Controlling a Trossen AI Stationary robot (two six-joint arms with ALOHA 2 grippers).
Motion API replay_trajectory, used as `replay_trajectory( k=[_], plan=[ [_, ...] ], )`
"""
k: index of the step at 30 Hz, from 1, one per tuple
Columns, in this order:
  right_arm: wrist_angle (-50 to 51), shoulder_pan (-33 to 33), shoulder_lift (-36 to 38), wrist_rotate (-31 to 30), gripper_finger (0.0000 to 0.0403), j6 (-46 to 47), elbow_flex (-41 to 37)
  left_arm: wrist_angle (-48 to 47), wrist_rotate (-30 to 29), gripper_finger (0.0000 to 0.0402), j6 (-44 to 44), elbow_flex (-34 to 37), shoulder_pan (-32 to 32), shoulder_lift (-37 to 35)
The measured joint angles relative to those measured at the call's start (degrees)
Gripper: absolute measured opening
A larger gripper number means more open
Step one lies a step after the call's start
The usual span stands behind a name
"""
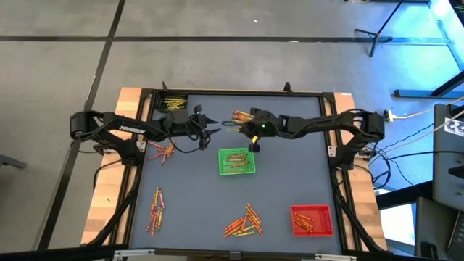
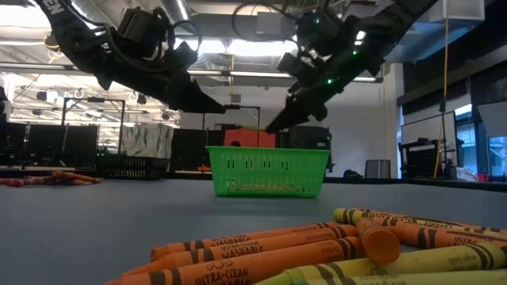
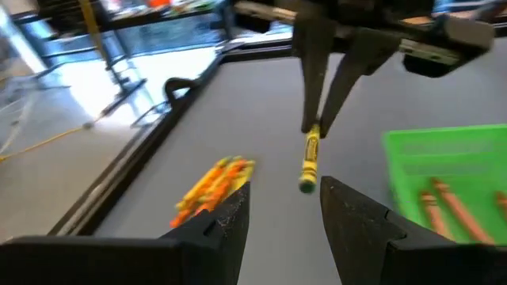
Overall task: Sort crayons
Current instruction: Put the green crayon into the black bin
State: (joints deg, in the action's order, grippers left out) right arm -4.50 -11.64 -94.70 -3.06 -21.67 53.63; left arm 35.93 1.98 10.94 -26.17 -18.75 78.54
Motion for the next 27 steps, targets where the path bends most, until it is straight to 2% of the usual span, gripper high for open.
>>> replay_trajectory(
  k=[4, 13, 22, 27],
  plan=[
    [-0.8, 1.9, 0.0, -0.5, 0.0012, -1.0, 0.0, 0.0, 3.6, 0.0138, 0.9, 0.0, 1.0, 0.0],
    [-5.0, 4.7, 0.0, -0.4, 0.0012, -1.1, 0.0, -0.2, 3.3, 0.0138, 7.4, 0.0, 4.4, 0.0],
    [-8.6, 6.2, 0.0, -0.4, 0.0014, -1.2, 0.1, 0.8, 3.8, 0.0137, 7.8, 0.0, 4.7, 0.0],
    [-8.7, 6.1, 0.0, -0.4, 0.0014, -1.2, 0.1, 2.6, 3.8, 0.0113, 7.8, 0.0, 5.6, 0.0]
  ],
)
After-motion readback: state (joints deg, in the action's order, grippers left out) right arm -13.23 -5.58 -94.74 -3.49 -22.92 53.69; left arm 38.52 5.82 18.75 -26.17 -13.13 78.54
